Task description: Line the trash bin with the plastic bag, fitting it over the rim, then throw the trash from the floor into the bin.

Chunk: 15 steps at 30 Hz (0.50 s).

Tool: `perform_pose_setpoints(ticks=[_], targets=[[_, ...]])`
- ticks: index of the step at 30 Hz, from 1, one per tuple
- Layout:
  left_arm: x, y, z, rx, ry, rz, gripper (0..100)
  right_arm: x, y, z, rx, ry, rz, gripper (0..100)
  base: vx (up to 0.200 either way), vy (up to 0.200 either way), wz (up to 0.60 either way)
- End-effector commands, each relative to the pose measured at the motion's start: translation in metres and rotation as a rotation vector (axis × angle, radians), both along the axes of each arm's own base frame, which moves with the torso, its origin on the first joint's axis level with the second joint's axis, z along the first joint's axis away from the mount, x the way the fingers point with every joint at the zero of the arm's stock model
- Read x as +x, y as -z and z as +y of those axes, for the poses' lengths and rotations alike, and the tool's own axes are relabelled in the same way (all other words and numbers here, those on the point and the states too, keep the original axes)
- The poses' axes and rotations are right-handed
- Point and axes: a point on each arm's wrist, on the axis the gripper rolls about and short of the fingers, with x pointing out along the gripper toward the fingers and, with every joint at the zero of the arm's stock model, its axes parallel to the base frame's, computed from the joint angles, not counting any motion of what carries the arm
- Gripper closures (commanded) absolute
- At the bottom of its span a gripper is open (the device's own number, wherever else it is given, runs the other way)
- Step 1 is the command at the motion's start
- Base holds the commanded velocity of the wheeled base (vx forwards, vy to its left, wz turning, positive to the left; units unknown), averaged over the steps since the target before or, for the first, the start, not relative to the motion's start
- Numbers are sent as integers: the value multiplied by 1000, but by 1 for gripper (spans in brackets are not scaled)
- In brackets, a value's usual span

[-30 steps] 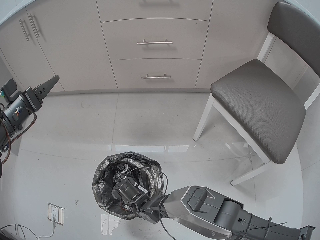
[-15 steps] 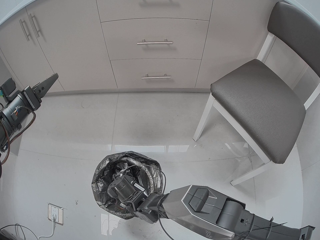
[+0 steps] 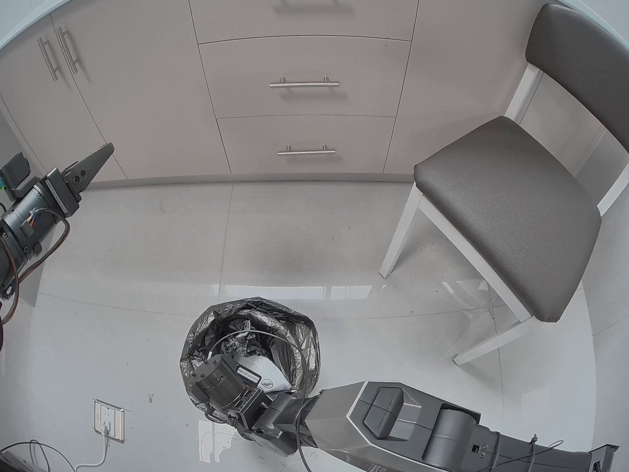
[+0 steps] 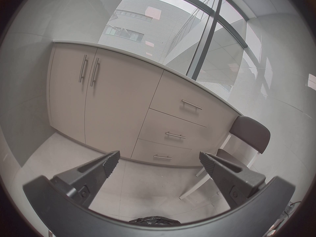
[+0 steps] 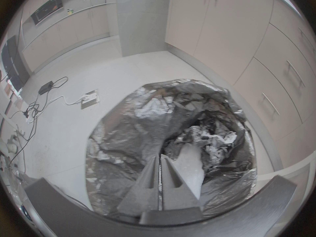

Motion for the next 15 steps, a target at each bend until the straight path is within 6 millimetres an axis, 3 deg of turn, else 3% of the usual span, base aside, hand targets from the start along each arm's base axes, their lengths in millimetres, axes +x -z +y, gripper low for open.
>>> perform_pose_setpoints(ticks=[1,8,15], targets=[[0,0,0,0,-1,1,0,2,13,-3,-20,-4,16,100,0,0,0],[0,0,0,0,-1,1,0,25,19,-18,-35,35,22,100,0,0,0],[0,0,0,1,-1,0,0,32,26,-24,-44,52,30,100,0,0,0]])
